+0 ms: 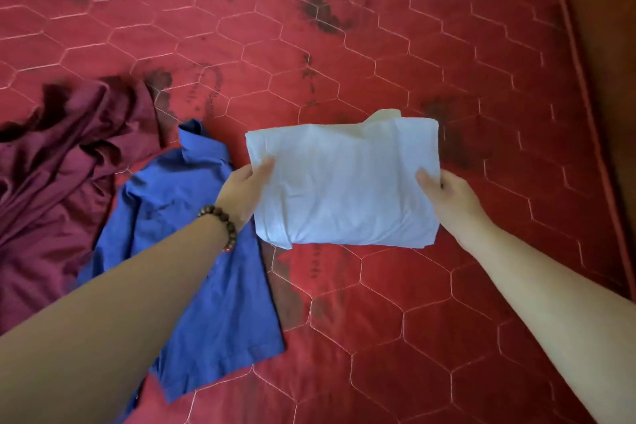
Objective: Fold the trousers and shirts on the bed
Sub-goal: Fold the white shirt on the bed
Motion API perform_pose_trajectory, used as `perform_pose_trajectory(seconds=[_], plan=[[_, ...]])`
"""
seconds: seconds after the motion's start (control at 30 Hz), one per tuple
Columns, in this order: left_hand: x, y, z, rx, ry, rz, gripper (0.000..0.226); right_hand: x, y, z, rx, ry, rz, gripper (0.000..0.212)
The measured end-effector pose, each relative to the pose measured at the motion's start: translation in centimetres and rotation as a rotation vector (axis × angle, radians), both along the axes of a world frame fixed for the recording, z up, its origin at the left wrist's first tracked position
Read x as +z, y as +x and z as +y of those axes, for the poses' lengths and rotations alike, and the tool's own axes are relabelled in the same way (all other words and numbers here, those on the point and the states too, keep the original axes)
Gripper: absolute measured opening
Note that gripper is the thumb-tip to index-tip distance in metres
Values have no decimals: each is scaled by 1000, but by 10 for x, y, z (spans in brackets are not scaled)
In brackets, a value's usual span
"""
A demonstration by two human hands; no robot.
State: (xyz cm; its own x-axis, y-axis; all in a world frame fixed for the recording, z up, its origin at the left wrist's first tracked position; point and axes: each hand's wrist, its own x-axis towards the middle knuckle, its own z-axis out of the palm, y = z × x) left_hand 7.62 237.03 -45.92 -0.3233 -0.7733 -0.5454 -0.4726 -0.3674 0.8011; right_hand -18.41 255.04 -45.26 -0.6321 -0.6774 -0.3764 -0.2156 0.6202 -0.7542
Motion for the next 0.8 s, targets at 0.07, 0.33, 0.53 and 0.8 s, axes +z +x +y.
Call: perform_pose_trajectory(seconds=[0.07, 0.33, 0.53, 0.8], plan=[[-19, -10, 2, -44, 39, -97, 41, -28, 2, -6, -23, 154, -78, 33], [-38, -25, 3, 11, -318, -183, 23, -52, 15, -4, -86, -42, 223, 29], [-44, -57, -38, 99, -274, -205, 33, -58, -6, -45, -174, -56, 314, 33], [-60, -42, -35, -34, -243, -214, 30, -80, -6, -44, -249, 92, 289, 42]])
